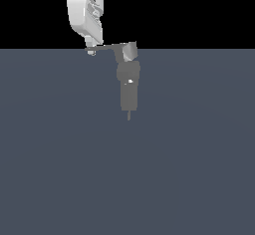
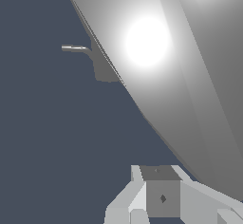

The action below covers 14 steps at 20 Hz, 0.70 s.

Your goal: Turn on the faucet by rotating a designated handle.

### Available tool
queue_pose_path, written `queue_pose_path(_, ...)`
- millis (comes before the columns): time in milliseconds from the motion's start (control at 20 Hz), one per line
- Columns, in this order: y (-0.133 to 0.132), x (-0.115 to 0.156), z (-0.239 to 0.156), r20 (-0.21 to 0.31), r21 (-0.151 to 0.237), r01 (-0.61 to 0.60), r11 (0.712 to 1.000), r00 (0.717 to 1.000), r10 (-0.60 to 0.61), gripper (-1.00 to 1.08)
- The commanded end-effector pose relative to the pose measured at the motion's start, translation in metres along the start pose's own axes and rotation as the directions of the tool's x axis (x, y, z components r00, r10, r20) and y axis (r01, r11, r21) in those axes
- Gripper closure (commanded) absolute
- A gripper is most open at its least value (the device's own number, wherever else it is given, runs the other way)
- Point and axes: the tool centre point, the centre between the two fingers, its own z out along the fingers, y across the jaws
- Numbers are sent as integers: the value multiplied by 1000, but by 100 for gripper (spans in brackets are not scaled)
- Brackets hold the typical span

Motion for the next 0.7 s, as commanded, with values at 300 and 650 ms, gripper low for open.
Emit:
queue_pose_path(300,25,-4,-1,0,-3,6,1000,1000,-6,108)
queue_pose_path(650,32,9,3,-4,-6,0,1000,1000,0,108)
